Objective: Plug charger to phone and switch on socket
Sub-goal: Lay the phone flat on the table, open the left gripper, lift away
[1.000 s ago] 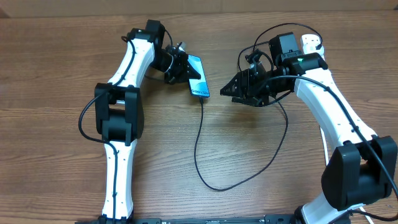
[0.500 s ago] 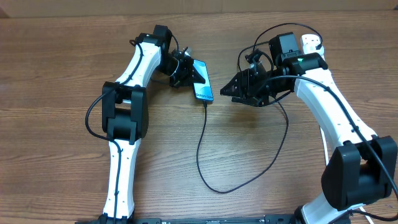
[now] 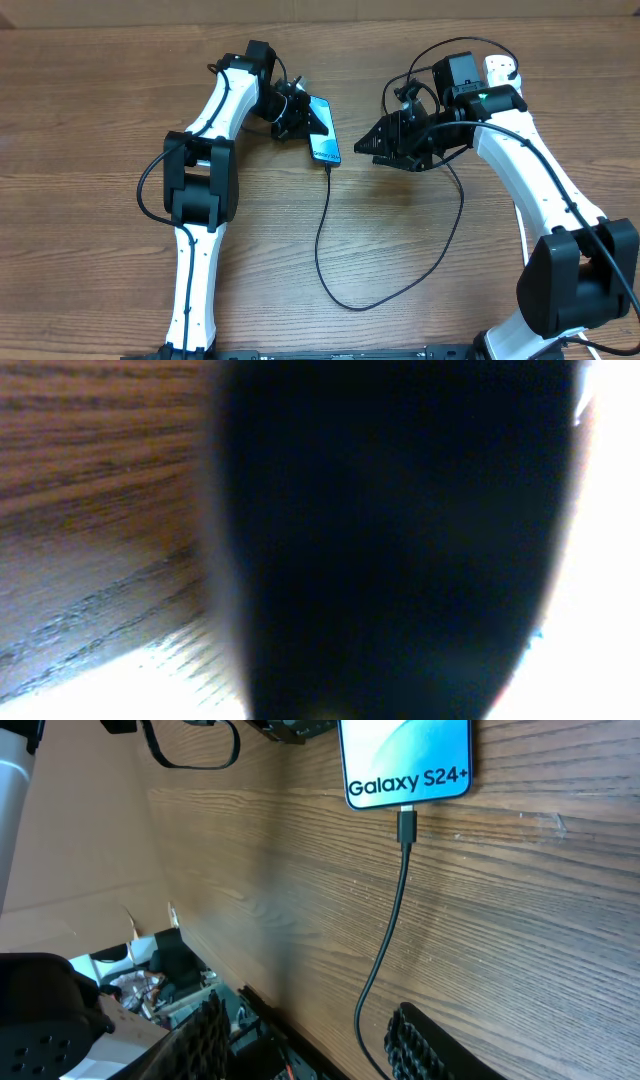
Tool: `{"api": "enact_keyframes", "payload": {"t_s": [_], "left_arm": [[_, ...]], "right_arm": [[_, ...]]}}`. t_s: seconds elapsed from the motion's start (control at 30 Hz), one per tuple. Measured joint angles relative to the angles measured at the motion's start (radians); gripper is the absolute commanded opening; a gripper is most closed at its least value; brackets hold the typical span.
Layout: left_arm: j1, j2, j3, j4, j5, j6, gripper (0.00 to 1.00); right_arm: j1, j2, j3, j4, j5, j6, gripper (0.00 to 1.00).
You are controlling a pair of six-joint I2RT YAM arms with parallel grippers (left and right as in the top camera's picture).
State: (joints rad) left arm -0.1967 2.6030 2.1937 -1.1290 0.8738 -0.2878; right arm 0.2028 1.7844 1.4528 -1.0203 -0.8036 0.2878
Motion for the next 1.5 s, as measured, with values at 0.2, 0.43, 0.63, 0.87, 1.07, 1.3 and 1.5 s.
{"api": "enact_keyframes", "payload": {"t_s": [0.2,0.43,0.63,0.87,1.07,1.3,1.5], "left_arm": [[0.000,0.000,-0.002,0.002,-0.011,0.003,0.09],[0.000,0.000,-0.002,0.000,-0.031,0.009,0.15],[0.000,0.000,-0.002,-0.002,-0.060,0.010,0.23],[0.000,-0.001,0.001,-0.016,-0.097,0.002,0.46],[-0.005,-0.013,0.010,-0.023,-0.107,-0.005,0.64],[-0.011,-0.032,0.017,-0.055,-0.183,-0.026,0.72],[-0.011,-0.039,0.019,-0.068,-0.225,-0.028,0.73]], "right_arm": [[0.000,0.000,0.000,0.000,0.000,0.000,0.51],[0.000,0.000,0.000,0.000,0.000,0.000,0.50],[0.000,0.000,0.000,0.000,0.000,0.000,0.51],[0.000,0.000,0.000,0.000,0.000,0.000,0.51],[0.000,0.000,0.000,-0.002,0.000,0.000,0.51],[0.000,0.000,0.000,-0.020,0.016,0.000,0.51],[0.000,0.000,0.000,-0.020,0.024,0.000,0.52]]}}
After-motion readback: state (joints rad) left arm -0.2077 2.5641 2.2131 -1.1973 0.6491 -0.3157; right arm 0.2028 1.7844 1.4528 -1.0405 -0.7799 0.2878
